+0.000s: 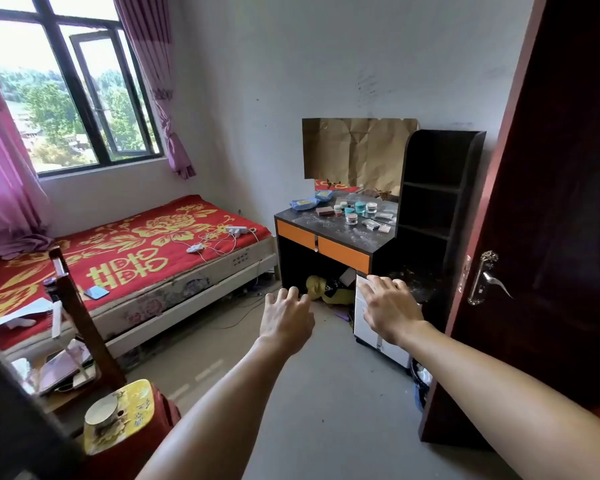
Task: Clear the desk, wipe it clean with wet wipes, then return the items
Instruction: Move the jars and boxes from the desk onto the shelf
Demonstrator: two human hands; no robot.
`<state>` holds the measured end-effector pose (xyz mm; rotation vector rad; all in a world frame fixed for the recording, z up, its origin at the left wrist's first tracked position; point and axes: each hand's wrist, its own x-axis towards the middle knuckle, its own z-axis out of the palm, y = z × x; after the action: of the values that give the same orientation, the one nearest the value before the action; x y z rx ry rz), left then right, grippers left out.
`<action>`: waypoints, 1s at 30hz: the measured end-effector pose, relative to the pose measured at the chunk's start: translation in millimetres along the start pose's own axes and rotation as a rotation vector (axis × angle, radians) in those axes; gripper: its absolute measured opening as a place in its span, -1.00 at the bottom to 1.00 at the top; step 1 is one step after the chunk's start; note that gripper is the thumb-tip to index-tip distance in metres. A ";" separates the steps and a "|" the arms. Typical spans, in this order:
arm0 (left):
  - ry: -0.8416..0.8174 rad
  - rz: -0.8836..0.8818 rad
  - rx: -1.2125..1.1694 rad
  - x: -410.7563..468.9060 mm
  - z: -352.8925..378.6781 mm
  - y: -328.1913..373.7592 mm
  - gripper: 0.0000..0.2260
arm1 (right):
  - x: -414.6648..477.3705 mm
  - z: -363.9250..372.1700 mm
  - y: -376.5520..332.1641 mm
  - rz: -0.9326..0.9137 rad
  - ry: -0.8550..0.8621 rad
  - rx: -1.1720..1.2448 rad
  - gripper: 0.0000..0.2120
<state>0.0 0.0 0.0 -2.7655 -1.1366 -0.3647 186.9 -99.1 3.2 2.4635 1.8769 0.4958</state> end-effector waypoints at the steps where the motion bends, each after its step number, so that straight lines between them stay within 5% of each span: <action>1: -0.019 -0.004 0.003 7.4 5.8 -1.7 -0.73 | 8.1 5.9 1.3 0.008 -0.021 -0.004 -0.54; 16: -0.076 -0.090 -0.017 196.5 88.4 -72.1 -0.74 | 234.8 106.6 34.2 -0.051 -0.067 0.059 -0.57; 30: -0.114 -0.080 -0.056 405.1 173.7 -214.6 -0.77 | 487.8 193.4 13.6 -0.053 -0.128 0.076 -0.53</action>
<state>157.0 461.6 -51.9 -2.8276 -1.2854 -0.2532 362.3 391.8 -58.3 2.4188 1.9391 0.2630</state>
